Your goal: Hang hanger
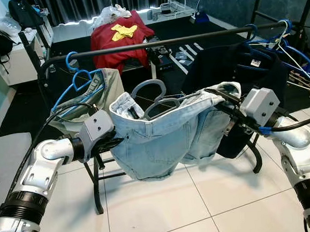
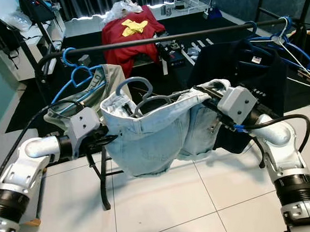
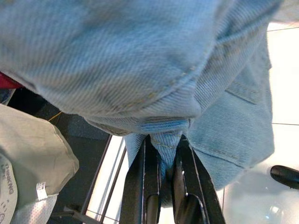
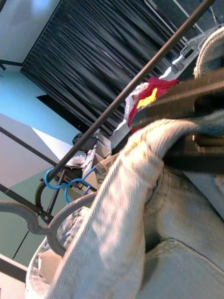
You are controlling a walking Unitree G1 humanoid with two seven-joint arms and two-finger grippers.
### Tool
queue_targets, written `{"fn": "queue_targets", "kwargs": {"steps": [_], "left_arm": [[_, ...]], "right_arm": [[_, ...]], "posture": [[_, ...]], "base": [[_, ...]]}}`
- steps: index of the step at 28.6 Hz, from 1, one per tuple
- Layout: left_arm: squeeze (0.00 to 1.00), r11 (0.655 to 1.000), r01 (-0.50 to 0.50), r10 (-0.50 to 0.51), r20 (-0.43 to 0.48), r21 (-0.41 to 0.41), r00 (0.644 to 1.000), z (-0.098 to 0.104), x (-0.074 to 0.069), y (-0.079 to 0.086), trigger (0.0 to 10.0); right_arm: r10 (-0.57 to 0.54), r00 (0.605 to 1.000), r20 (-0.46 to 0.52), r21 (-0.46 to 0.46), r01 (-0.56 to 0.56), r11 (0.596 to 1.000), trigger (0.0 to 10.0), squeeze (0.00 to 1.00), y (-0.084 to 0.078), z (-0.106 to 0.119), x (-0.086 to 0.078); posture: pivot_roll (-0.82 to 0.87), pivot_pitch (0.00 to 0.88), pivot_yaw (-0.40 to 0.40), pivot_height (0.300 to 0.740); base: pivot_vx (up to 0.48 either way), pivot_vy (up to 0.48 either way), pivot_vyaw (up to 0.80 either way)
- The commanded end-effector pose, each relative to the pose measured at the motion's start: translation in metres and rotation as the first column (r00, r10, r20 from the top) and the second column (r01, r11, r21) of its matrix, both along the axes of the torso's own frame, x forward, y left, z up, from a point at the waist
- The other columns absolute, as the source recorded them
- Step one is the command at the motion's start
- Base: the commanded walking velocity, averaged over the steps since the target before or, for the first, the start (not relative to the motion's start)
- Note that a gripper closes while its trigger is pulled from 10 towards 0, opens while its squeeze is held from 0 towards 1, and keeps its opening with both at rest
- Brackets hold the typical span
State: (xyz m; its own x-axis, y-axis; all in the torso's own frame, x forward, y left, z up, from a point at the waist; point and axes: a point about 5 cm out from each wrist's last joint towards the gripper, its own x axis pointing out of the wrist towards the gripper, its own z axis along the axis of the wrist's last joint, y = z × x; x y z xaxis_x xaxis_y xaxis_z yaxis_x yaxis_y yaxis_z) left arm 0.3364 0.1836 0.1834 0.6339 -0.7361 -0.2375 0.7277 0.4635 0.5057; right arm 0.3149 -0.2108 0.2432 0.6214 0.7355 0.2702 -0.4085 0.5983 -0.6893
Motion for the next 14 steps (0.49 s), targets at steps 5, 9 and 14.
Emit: {"fn": "queue_targets", "kwargs": {"steps": [5, 9, 14], "left_arm": [[0.00, 1.000, 0.027, -0.028, 0.018, 0.014, 0.999, 0.002, -0.002, 0.002, 0.0], [0.00, 0.999, 0.034, -0.033, 0.039, -0.019, 0.999, 0.002, -0.002, -0.001, 0.0], [0.00, 0.999, 0.026, -0.025, 0.038, -0.019, 0.999, 0.000, -0.001, 0.001, 0.0]], "right_arm": [[0.051, 0.999, 0.016, -0.009, -0.051, 0.999, 10.0, 1.00, 0.005, 0.005, -0.005], [0.046, 0.998, 0.053, 0.044, -0.048, 0.998, 10.0, 0.00, 0.008, 0.017, -0.007], [0.171, 0.985, -0.015, 0.163, -0.166, 0.972, 10.0, 0.00, 0.009, 0.031, -0.014]], "posture": [[-0.07, 0.072, 0.035, 0.740], [-0.07, 0.072, 0.032, 0.740], [-0.06, 0.071, 0.028, 0.740]], "base": [[0.000, 0.000, 0.00], [0.000, 0.000, 0.00], [0.000, 0.000, 0.00]]}}
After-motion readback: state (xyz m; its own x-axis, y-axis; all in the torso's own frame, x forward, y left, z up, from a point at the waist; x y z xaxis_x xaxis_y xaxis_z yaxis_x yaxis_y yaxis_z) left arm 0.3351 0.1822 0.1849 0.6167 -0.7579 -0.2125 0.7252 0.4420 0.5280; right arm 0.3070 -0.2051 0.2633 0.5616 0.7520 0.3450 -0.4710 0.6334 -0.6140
